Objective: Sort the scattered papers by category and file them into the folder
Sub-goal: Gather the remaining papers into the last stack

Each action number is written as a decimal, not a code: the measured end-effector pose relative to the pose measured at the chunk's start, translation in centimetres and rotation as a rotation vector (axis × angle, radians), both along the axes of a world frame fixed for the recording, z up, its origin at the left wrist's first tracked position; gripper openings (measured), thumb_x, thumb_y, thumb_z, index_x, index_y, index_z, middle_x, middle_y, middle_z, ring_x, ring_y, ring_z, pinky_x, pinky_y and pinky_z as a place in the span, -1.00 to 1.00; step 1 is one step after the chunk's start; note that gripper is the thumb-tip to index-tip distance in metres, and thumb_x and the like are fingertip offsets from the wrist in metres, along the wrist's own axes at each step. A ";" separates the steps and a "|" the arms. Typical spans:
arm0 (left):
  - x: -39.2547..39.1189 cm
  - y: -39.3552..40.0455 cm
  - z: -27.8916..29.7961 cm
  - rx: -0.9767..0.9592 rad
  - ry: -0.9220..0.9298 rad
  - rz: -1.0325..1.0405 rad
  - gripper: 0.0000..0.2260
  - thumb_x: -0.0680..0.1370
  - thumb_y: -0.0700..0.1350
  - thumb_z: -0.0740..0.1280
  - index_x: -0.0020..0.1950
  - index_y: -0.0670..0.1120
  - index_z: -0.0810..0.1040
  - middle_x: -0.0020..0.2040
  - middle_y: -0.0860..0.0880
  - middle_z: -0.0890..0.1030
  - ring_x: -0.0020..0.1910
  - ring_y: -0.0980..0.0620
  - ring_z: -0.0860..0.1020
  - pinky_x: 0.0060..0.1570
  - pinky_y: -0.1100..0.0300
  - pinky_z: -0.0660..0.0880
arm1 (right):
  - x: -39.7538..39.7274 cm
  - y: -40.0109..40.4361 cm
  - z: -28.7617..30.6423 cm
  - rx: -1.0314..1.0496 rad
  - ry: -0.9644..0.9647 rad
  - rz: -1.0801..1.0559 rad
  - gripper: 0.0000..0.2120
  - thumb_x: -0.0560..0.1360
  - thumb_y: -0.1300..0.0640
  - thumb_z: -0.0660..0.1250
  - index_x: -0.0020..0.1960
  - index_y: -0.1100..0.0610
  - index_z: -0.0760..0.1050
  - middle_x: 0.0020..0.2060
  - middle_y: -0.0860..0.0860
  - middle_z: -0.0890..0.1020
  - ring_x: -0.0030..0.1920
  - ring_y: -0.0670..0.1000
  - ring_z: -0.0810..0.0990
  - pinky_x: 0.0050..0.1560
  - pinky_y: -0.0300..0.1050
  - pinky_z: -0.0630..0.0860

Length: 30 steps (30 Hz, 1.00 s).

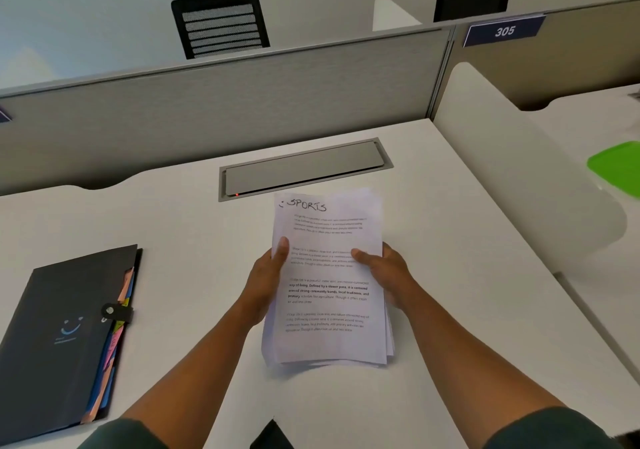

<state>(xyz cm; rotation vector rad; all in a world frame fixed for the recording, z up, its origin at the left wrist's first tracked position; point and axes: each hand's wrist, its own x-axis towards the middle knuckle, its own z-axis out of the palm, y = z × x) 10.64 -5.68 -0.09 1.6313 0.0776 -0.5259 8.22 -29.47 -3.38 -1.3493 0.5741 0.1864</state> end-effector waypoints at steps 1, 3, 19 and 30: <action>0.0 -0.1 -0.1 0.015 -0.021 0.004 -0.58 0.53 0.28 0.31 0.24 0.06 0.59 0.06 0.03 0.72 -0.01 -0.05 0.71 -0.14 0.06 0.66 | 0.2 0.3 0.3 0.019 -0.009 0.007 -0.66 0.37 0.09 0.55 0.11 0.00 0.58 0.00 0.01 0.72 -0.02 0.08 0.71 0.07 0.09 0.62; 0.0 -0.2 0.1 0.053 -0.080 0.015 -0.60 0.45 0.16 0.48 0.22 0.03 0.60 0.05 0.04 0.73 -0.02 -0.02 0.71 -0.17 0.14 0.66 | 0.6 0.8 1.5 0.047 -0.031 0.038 -0.65 0.35 0.12 0.57 0.10 0.01 0.57 -0.05 0.01 0.73 -0.06 0.07 0.72 0.02 0.08 0.64; 3.5 0.9 6.6 -0.042 -0.361 0.171 -0.57 0.40 -0.03 0.54 0.24 -0.07 0.59 0.07 -0.02 0.70 -0.01 -0.06 0.69 -0.11 0.02 0.66 | 3.4 2.2 9.9 -0.155 -0.392 0.064 -0.69 0.33 -0.01 0.51 0.06 -0.09 0.57 -0.09 -0.05 0.68 -0.12 0.02 0.69 -0.23 -0.17 0.62; 3.3 1.0 6.4 -0.022 -0.369 0.225 -0.74 0.46 -0.12 0.53 0.11 0.08 0.64 0.02 0.03 0.71 -0.02 -0.03 0.69 -0.09 -0.05 0.67 | 3.1 2.2 9.4 -0.250 -0.384 0.107 -0.79 0.41 0.07 0.51 -0.03 -0.11 0.55 -0.12 -0.08 0.67 -0.12 -0.02 0.66 -0.32 -0.32 0.55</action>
